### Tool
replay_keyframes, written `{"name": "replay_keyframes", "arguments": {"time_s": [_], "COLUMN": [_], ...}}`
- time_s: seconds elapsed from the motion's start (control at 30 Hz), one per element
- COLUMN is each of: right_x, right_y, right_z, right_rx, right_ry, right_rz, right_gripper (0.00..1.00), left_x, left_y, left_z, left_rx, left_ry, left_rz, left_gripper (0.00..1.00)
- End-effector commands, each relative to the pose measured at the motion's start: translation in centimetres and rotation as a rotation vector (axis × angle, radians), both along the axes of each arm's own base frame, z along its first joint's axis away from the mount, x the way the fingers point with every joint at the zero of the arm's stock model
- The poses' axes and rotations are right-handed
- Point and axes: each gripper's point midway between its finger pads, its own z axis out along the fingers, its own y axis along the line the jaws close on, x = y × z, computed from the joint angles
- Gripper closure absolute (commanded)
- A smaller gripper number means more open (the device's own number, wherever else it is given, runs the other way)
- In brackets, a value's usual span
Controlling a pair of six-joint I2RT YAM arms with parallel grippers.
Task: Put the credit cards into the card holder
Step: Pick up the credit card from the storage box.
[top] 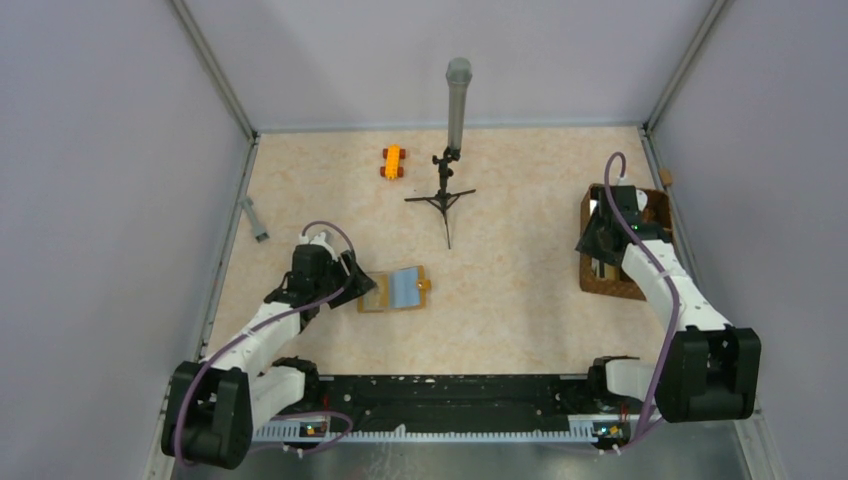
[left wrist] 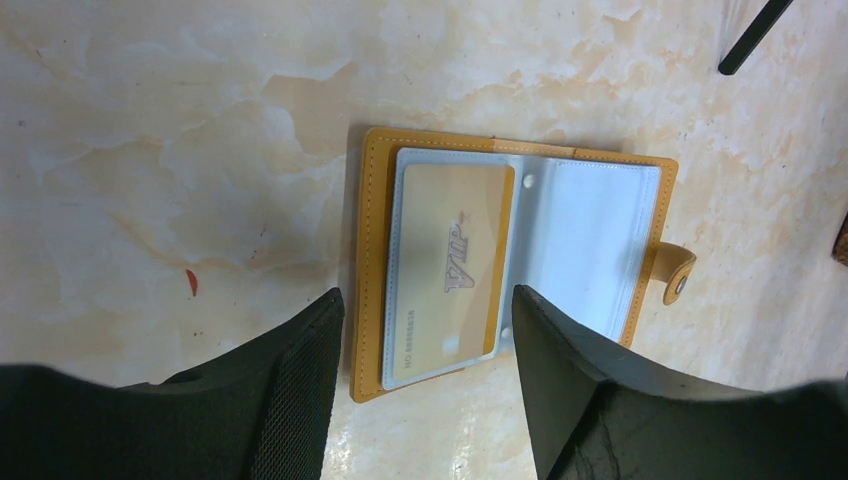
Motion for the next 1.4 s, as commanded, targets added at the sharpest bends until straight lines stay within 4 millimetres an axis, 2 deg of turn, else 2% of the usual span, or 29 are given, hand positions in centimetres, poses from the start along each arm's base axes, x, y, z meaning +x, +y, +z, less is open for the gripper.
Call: {"name": "replay_keyframes", "arguments": {"time_s": [0.0, 0.63, 1.0, 1.23, 1.37], "right_x": [1.0, 0.8, 0.6, 0.5, 0.4], "right_y": [-0.3, -0.9, -1.9, -2.2, -3.1], "right_z": [3.0, 3.3, 5.0, 5.5, 6.7], "right_rx": [-0.010, -0.042, -0.092, -0.110, -0.156], "right_ry": [-0.083, -0.083, -0.100, -0.098, -0.096], "right_rz": [-0.007, -0.017, -0.036, -0.037, -0.064], "right_gripper": [0.60, 0.89, 0.91, 1.00, 1.00], "left_x": [0.8, 0.6, 0.6, 0.6, 0.7], "left_y": [-0.1, -0.6, -0.8, -0.9, -0.8], "left_z": [0.5, 0.1, -0.2, 0.0, 0.3], "left_rx": [-0.008, -0.026, -0.036, -0.038, -0.036], "left_ry": [-0.023, -0.003, 0.007, 0.004, -0.006], "left_rz": [-0.005, -0.023, -0.033, -0.035, -0.032], "left_gripper": [0.37, 0.37, 0.37, 0.37, 0.37]}}
